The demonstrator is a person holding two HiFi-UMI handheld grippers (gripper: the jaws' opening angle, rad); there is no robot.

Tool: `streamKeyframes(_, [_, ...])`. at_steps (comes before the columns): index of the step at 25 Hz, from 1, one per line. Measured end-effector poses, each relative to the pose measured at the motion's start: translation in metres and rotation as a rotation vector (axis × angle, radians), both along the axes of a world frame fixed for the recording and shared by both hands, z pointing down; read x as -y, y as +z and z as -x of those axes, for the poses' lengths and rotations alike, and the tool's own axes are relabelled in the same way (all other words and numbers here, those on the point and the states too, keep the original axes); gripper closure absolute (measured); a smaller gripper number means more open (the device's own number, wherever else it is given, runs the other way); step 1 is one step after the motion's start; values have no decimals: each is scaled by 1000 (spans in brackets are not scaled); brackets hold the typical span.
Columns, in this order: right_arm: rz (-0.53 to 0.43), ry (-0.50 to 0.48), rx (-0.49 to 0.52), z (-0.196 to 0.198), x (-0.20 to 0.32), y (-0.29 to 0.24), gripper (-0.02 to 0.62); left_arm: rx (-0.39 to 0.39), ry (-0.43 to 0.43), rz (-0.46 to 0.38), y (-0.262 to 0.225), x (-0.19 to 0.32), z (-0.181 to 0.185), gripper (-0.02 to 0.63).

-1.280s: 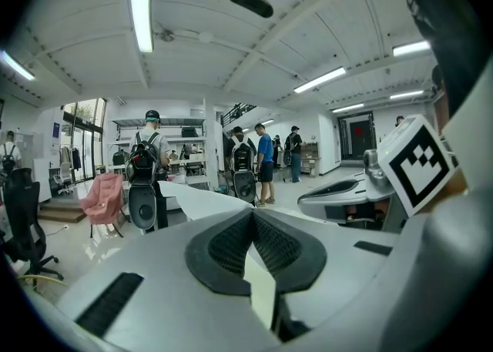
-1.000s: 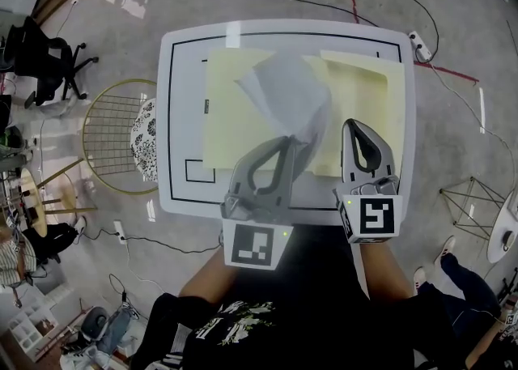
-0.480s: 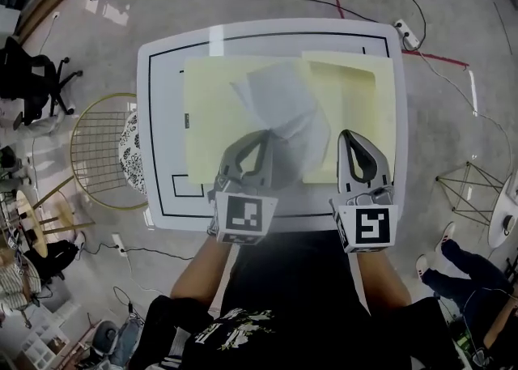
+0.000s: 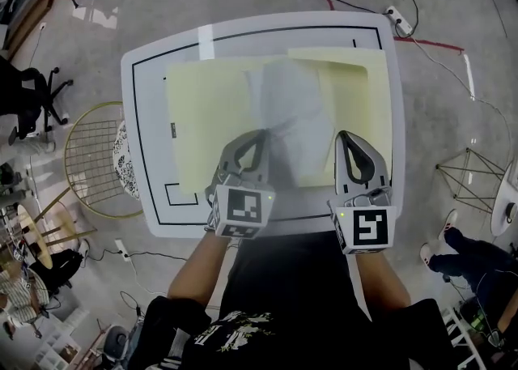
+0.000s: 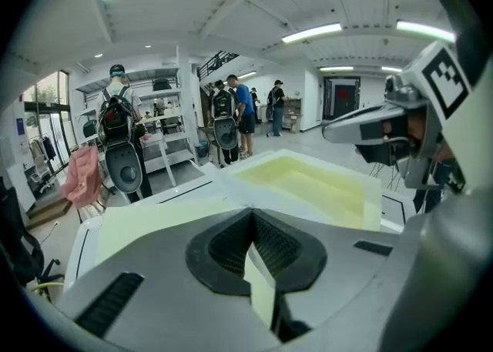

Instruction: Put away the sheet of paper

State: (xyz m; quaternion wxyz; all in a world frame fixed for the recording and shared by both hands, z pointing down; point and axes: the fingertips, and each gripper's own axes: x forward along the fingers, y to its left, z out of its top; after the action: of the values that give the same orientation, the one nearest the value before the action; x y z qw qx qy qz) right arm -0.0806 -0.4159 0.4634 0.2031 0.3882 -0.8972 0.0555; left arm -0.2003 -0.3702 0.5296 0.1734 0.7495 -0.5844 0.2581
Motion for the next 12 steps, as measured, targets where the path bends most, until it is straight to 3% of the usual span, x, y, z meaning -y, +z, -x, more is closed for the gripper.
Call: streamKeyframes(12, [28, 15, -12, -7, 7, 13, 598, -35, -4, 45, 22, 11, -11, 606])
